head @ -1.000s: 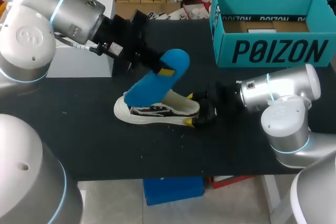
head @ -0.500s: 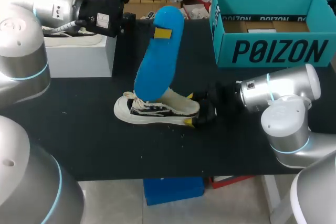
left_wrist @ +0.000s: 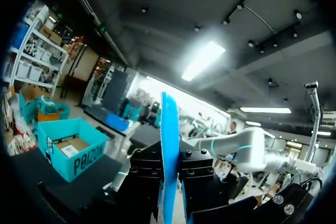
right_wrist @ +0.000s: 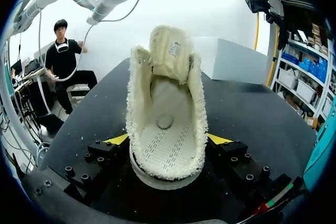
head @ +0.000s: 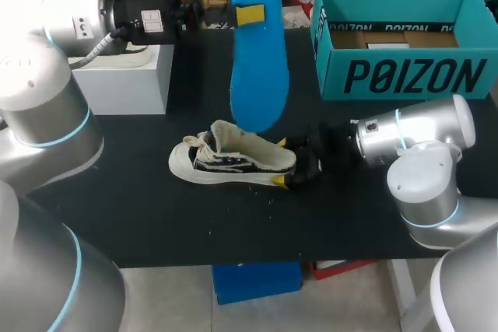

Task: Take the shoe out of the shoebox, open the shoe tongue, remove and reinsert the insole, then place the shoe into the shoebox

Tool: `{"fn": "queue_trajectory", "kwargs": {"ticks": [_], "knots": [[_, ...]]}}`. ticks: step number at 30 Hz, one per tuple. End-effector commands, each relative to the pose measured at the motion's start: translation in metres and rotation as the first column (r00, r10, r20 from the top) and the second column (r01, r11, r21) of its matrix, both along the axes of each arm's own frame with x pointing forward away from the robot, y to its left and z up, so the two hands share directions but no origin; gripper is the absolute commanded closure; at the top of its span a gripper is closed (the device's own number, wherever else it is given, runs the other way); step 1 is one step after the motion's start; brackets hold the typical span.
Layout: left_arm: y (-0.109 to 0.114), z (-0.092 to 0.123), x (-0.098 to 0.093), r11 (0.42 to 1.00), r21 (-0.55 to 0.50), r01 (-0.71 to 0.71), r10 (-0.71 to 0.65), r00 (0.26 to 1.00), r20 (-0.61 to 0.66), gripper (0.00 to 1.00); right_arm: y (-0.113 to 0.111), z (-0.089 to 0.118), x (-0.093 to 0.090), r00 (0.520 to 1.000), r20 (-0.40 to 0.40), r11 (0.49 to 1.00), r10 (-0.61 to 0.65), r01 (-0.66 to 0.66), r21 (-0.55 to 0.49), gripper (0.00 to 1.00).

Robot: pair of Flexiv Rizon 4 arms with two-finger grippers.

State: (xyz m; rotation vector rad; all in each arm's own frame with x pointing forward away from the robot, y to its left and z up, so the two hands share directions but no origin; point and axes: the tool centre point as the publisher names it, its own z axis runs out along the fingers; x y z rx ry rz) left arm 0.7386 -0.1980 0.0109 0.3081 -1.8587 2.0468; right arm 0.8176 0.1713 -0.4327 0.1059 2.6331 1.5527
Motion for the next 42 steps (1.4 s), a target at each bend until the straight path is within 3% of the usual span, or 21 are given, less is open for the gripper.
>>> {"fn": "queue_trajectory", "kwargs": {"ticks": [1, 9, 21, 23, 25, 26, 27, 38, 42], "knots": [[-0.003, 0.014, -0.005, 1.0, 0.016, 0.003, -0.003, 1.0, 0.012, 1.0, -0.001, -0.002, 0.0, 1.0, -0.001, 1.0, 0.0, 0.0, 0.0, 1.0], [-0.004, 0.036, -0.009, 1.0, 0.014, 0.01, -0.011, 1.0, 0.029, 1.0, -0.001, -0.002, 0.0, 1.0, -0.001, 1.0, 0.0, 0.0, 0.0, 1.0], [-0.002, 0.041, -0.008, 1.0, -0.002, -0.007, 0.007, 0.999, 0.041, 1.0, -0.004, 0.0, -0.001, 1.0, -0.001, 1.0, 0.002, -0.002, -0.001, 1.0], [-0.002, 0.041, -0.008, 1.0, -0.002, -0.007, 0.007, 0.999, 0.041, 1.0, -0.01, 0.003, -0.003, 1.0, -0.004, 1.0, -0.007, 0.007, -0.022, 0.74], [-0.002, 0.041, -0.008, 1.0, -0.002, -0.007, 0.007, 0.999, 0.041, 1.0, -0.015, 0.007, -0.005, 1.0, -0.005, 0.999, -0.014, 0.014, -0.039, 0.59], [-0.002, 0.041, -0.008, 1.0, -0.002, -0.007, 0.007, 0.999, 0.041, 1.0, -0.018, 0.009, -0.006, 1.0, -0.008, 0.998, -0.018, 0.018, -0.052, 0.14], [-0.002, 0.041, -0.008, 1.0, -0.002, -0.007, 0.007, 0.999, 0.041, 1.0, -0.021, 0.013, -0.006, 1.0, -0.005, 0.997, -0.023, 0.023, -0.068, 0.0], [-0.002, 0.041, -0.008, 1.0, -0.002, -0.007, 0.007, 0.999, 0.041, 1.0, -0.026, 0.041, -0.01, 0.998, -0.05, 0.957, 0.036, -0.049, -0.286, 0.0], [-0.002, 0.041, -0.008, 1.0, -0.002, -0.007, 0.007, 0.999, 0.041, 1.0, -0.02, 0.046, -0.009, 0.992, -0.106, 0.899, 0.075, -0.113, -0.423, 0.0]]}}
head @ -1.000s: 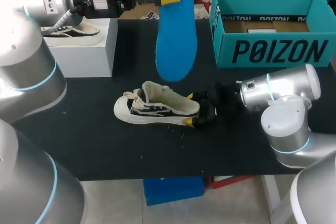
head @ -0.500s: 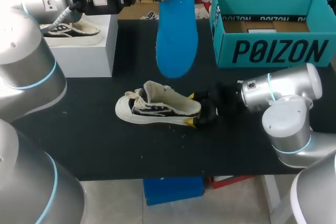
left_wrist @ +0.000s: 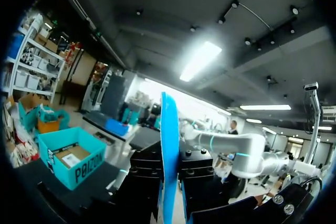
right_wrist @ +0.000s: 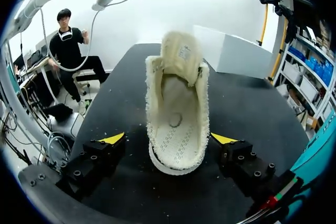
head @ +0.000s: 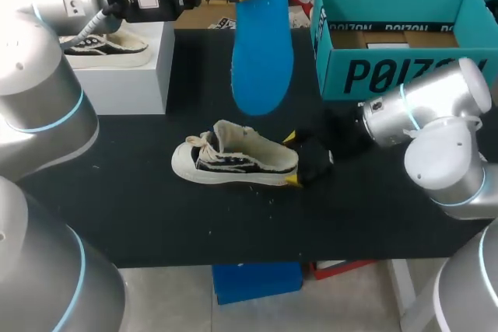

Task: Take the shoe out of the shoebox, open the shoe tongue, remove and reinsert the insole, then place the shoe into the shoebox

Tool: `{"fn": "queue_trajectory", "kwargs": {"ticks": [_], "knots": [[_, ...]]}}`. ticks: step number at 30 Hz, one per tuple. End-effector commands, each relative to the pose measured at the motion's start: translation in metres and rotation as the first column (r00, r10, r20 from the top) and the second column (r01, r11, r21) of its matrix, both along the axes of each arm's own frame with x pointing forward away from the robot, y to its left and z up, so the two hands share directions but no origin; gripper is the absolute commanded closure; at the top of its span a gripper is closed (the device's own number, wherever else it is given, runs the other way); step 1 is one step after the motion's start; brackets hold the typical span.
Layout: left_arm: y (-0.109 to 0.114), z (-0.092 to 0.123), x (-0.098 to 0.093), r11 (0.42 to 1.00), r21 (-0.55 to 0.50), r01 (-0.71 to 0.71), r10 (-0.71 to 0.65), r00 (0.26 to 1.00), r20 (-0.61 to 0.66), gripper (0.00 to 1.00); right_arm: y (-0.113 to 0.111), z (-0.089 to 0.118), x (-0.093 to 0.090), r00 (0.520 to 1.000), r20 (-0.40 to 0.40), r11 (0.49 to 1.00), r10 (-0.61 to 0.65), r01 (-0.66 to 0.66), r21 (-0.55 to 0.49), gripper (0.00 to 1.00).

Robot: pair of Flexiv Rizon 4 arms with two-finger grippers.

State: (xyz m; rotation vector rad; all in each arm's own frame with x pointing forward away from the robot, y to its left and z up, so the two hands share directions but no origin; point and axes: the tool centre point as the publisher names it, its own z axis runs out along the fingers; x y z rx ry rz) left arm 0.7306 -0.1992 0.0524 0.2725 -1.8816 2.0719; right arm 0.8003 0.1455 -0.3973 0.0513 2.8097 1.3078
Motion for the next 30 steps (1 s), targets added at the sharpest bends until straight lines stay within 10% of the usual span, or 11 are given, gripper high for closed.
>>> {"fn": "queue_trajectory", "kwargs": {"ticks": [1, 10, 30], "knots": [[-0.001, -0.001, 0.0, 1.0, 0.0, -0.003, 0.003, 1.0, 0.0, 1.0, 0.008, 0.012, 0.008, 0.995, -0.081, 0.954, 0.049, -0.071, -0.29, 0.0], [-0.001, -0.001, 0.0, 1.0, 0.0, -0.003, 0.003, 1.0, 0.0, 1.0, 0.013, 0.015, 0.008, 0.994, -0.113, 0.81, -0.007, -0.06, -0.583, 0.0], [-0.001, -0.001, 0.0, 1.0, 0.0, -0.003, 0.003, 1.0, 0.0, 1.0, 0.024, 0.01, 0.006, 0.994, -0.084, 0.729, -0.068, -0.007, -0.684, 0.0]]}}
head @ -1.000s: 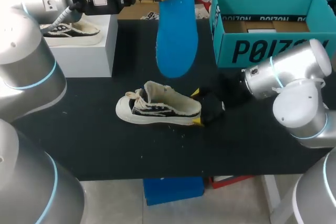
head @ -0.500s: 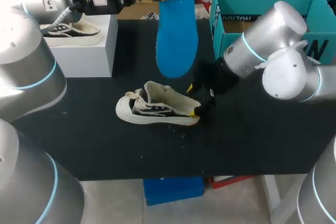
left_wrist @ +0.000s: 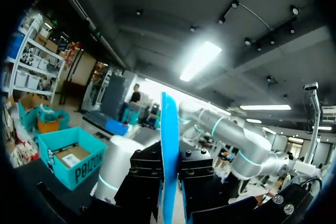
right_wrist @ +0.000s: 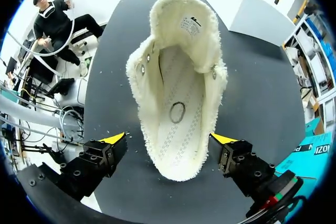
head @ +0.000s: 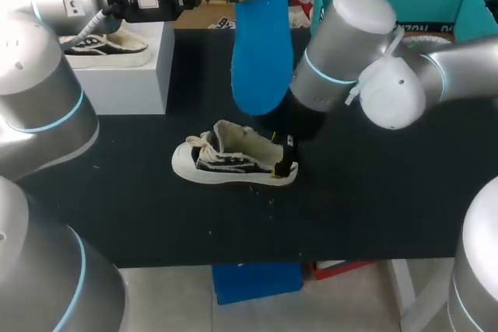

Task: Take the shoe out of the shoebox, open the shoe tongue, remove and reinsert the insole, then place the shoe into the shoebox

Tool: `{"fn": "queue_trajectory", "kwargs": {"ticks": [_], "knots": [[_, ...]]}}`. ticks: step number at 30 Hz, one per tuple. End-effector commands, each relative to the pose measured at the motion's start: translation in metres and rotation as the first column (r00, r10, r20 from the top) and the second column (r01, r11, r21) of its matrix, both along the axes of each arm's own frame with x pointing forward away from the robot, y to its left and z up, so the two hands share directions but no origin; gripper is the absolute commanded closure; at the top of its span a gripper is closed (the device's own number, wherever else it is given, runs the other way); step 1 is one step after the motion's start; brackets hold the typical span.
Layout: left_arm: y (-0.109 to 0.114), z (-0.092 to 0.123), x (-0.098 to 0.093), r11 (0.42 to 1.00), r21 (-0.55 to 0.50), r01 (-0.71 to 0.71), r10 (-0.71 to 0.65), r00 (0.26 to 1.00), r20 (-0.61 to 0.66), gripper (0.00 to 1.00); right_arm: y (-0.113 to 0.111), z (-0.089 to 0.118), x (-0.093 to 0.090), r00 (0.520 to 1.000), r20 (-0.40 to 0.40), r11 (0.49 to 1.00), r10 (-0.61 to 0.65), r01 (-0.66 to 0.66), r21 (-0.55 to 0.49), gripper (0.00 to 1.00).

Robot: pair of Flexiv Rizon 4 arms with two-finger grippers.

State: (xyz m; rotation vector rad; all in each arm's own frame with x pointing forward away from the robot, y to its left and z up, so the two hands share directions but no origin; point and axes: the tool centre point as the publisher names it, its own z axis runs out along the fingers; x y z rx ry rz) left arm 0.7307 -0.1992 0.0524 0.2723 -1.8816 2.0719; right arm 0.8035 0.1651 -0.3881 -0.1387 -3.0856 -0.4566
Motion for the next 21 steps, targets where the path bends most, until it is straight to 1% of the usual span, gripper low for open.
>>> {"fn": "queue_trajectory", "kwargs": {"ticks": [1, 8, 12, 21], "knots": [[-0.0012, -0.0008, -0.0005, 1.0, 0.0, -0.003, 0.003, 1.0, 0.0, 1.0, 0.0052, 0.0001, 0.0032, 1.0, -0.017, 0.984, 0.003, -0.006, -0.179, 0.0], [-0.0012, -0.0008, -0.0005, 1.0, 0.0, -0.003, 0.003, 1.0, 0.0, 1.0, 0.0091, 0.0004, 0.006, 1.0, -0.01, 0.978, 0.009, -0.01, -0.21, 0.0], [-0.0012, -0.0008, -0.0005, 1.0, 0.0, -0.003, 0.003, 1.0, 0.0, 1.0, 0.0116, -0.001, 0.0075, 1.0, -0.024, 0.967, 0.016, -0.022, -0.255, 0.0], [-0.0012, -0.0008, -0.0005, 1.0, 0.0, -0.003, 0.003, 1.0, 0.0, 1.0, 0.0123, -0.0015, 0.0078, 1.0, -0.025, 0.964, 0.013, -0.019, -0.266, 0.0]]}}
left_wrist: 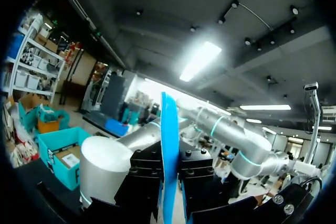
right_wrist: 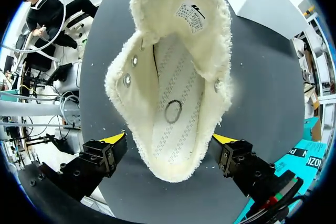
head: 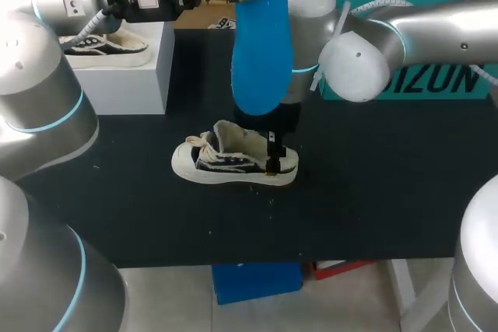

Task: Take the shoe out of the shoebox, open the shoe tongue, remove and reinsert the insole, then place the shoe into the shoebox

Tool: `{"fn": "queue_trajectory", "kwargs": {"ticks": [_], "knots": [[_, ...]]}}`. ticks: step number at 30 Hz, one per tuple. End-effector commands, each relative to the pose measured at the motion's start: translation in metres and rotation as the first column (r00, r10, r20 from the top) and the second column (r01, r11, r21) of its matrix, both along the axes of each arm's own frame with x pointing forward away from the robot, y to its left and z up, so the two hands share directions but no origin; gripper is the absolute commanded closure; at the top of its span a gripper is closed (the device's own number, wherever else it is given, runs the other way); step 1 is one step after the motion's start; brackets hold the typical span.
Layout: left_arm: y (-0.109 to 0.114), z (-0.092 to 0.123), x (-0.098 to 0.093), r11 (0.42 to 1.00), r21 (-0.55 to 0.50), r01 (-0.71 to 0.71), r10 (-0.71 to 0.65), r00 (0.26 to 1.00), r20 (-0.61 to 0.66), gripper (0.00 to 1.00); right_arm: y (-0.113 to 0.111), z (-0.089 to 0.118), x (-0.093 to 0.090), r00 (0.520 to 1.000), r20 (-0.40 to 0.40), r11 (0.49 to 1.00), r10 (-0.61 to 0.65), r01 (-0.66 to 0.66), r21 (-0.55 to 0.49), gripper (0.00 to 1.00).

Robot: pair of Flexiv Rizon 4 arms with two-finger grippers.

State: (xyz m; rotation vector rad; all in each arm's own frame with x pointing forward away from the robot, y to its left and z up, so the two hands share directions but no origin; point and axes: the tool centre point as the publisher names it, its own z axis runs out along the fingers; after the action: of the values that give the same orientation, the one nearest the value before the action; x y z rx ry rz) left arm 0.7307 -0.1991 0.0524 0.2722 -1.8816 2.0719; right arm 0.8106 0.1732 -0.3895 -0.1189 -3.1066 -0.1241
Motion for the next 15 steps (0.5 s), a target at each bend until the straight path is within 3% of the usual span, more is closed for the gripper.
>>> {"fn": "queue_trajectory", "kwargs": {"ticks": [1, 9, 15], "knots": [[-0.0013, -0.0008, -0.0005, 1.0, 0.0, -0.003, 0.003, 1.0, 0.0, 1.0, 0.004, -0.0002, 0.0005, 1.0, -0.004, 0.998, -0.002, 0.001, -0.056, 0.0], [-0.0013, -0.0008, -0.0005, 1.0, 0.0, -0.003, 0.003, 1.0, 0.0, 1.0, 0.0026, -0.0017, -0.0011, 1.0, 0.008, 1.0, -0.008, 0.008, -0.029, 0.0], [-0.0013, -0.0008, -0.0005, 1.0, 0.0, -0.003, 0.003, 1.0, 0.0, 1.0, -0.0013, 0.0007, 0.0, 0.998, 0.06, 0.984, 0.019, -0.03, 0.178, 0.0]]}}
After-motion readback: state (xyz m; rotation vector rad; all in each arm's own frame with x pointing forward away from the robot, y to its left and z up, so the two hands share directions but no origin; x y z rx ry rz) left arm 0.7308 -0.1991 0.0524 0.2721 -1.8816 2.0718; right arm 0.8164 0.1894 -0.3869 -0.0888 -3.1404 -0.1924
